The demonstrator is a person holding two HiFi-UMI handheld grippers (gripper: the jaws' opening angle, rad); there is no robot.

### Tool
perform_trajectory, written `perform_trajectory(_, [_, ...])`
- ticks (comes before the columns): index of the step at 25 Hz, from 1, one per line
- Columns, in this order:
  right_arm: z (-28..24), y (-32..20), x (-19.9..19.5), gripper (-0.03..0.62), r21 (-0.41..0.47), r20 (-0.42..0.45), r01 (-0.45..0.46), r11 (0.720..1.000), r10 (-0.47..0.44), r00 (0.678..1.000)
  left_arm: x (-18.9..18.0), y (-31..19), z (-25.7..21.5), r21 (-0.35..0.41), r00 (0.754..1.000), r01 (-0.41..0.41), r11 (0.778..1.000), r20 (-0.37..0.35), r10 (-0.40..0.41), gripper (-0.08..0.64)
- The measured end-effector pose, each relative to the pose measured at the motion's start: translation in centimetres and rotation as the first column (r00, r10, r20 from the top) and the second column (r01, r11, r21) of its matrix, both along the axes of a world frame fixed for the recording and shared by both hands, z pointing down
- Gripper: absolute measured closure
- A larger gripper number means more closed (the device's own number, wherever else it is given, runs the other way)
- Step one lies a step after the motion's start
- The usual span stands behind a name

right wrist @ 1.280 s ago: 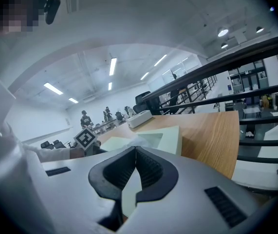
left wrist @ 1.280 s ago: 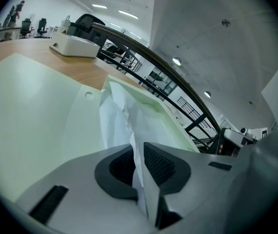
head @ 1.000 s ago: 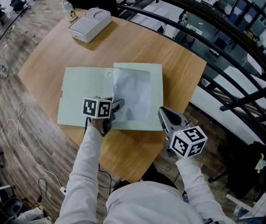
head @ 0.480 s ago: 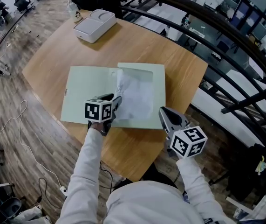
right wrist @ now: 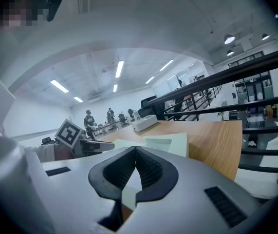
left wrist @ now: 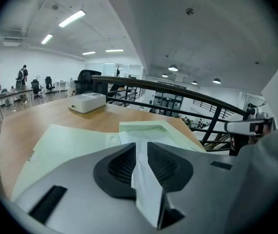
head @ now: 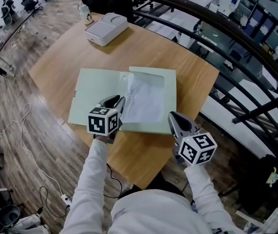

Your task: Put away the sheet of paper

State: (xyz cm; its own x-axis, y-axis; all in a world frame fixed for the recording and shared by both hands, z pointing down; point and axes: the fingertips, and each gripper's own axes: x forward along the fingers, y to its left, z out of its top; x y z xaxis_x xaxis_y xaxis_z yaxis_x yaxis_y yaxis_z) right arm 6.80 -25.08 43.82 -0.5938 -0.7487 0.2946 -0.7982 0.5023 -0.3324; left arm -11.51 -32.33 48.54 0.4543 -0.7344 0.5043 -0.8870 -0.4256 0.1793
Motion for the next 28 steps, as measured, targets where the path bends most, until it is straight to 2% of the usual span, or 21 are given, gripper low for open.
perform_trajectory(6, [-0.6, 0.7, -0.4, 0.565, 0.023, 0.006, 0.0, 1.0, 0.0, 1.0, -0.4, 1.6, -3.3, 0.106, 0.999, 0.031, 0.994, -0.022, -0.029, 0.516])
perform_trajectory(10, [-1.0, 1.3, -0.8, 0.565, 0.041, 0.001, 0.0, 0.999, 0.0, 1.0, -0.7, 3.1, -5.4, 0.184, 0.999, 0.034, 0.982, -0.021, -0.03, 0.541])
perform_trajectory(16, [-1.6, 2.3, -1.2, 0.565, 0.077, -0.024, 0.0, 0.997, 0.002, 1.0, -1.4, 5.9, -7.9, 0.27, 0.999, 0.042, 0.962, -0.04, -0.032, 0.543])
perform_trajectory(20, [-2.0, 3.2, -1.4, 0.565, 0.103, -0.037, -0.004, 0.995, 0.007, 0.999, -2.3, 7.8, -8.9, 0.306, 0.998, 0.062, 0.95, -0.043, -0.051, 0.543])
perform_trajectory(25, [-2.6, 4.3, -1.5, 0.566, 0.129, -0.052, -0.015, 0.992, 0.022, 0.998, -3.3, 10.2, -9.6, 0.304, 0.994, 0.095, 0.948, -0.084, -0.072, 0.543])
perform_trajectory(28, [-2.7, 5.1, -1.9, 0.566, 0.135, -0.053, -0.023, 0.991, 0.031, 0.998, -4.0, 11.5, -9.9, 0.327, 0.995, 0.091, 0.941, -0.063, -0.075, 0.543])
